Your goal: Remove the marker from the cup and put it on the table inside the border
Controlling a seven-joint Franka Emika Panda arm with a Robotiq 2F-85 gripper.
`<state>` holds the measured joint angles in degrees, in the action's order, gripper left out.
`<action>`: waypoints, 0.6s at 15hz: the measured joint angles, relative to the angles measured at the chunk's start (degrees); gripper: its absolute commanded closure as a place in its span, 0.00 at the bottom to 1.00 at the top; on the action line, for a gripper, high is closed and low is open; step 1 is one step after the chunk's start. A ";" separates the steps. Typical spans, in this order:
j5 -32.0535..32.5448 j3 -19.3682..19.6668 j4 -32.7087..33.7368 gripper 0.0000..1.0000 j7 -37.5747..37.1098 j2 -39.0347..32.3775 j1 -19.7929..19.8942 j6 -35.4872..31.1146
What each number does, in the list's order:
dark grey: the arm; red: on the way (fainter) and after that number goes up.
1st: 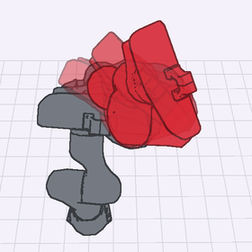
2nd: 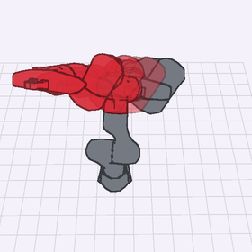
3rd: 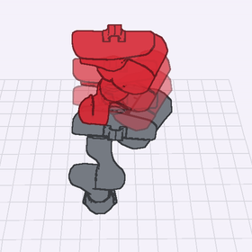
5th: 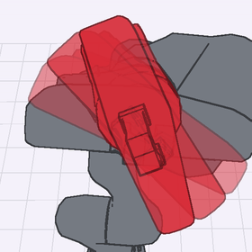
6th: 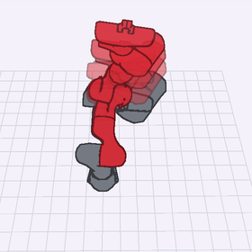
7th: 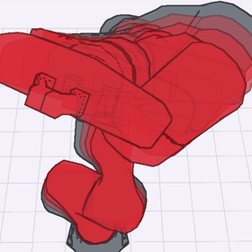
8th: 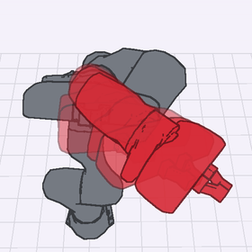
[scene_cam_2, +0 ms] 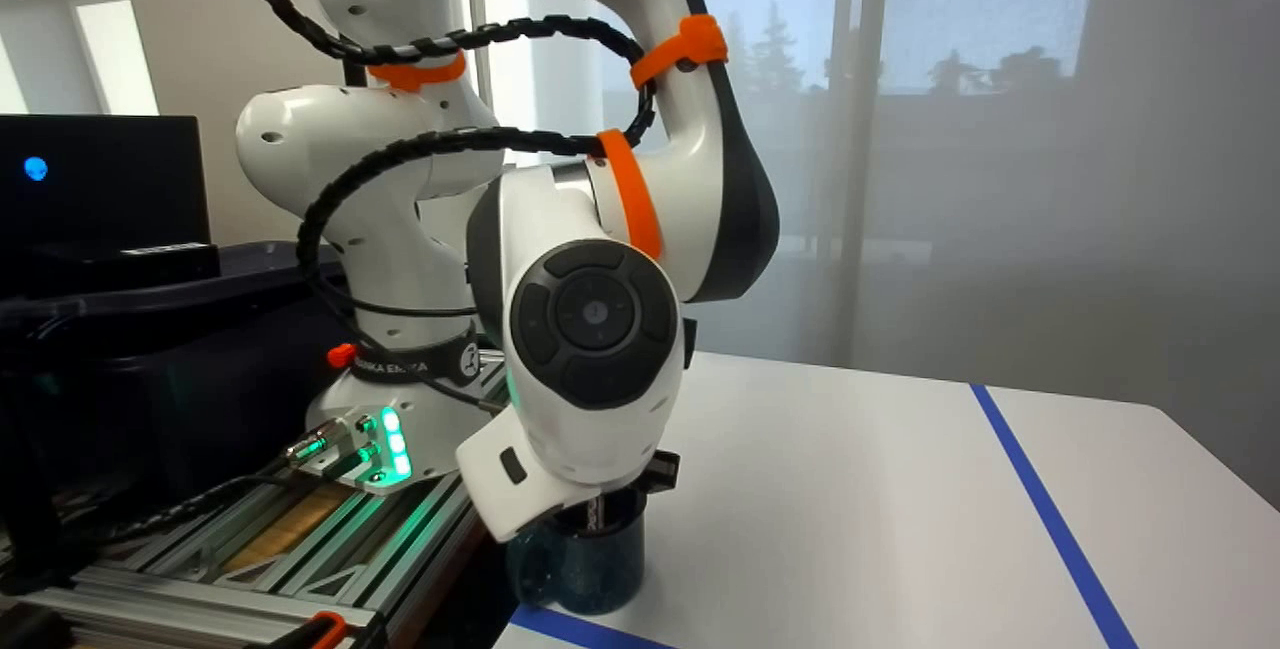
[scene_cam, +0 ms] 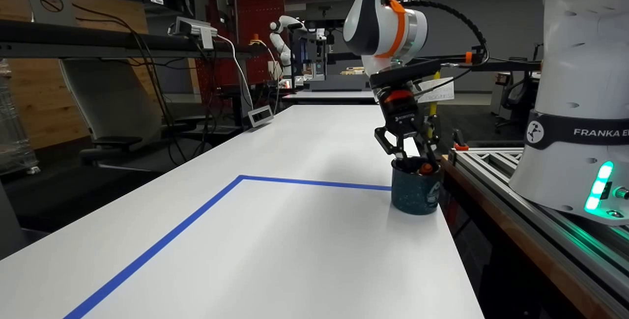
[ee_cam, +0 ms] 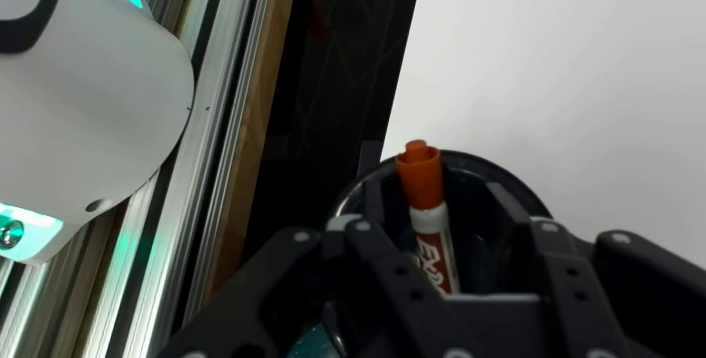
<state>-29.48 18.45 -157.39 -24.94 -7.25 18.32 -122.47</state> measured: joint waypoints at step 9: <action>-2.80 -0.47 0.08 0.74 1.86 -3.20 -0.10 -1.78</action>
<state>-32.28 17.99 -157.31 -23.09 -10.45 18.22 -124.25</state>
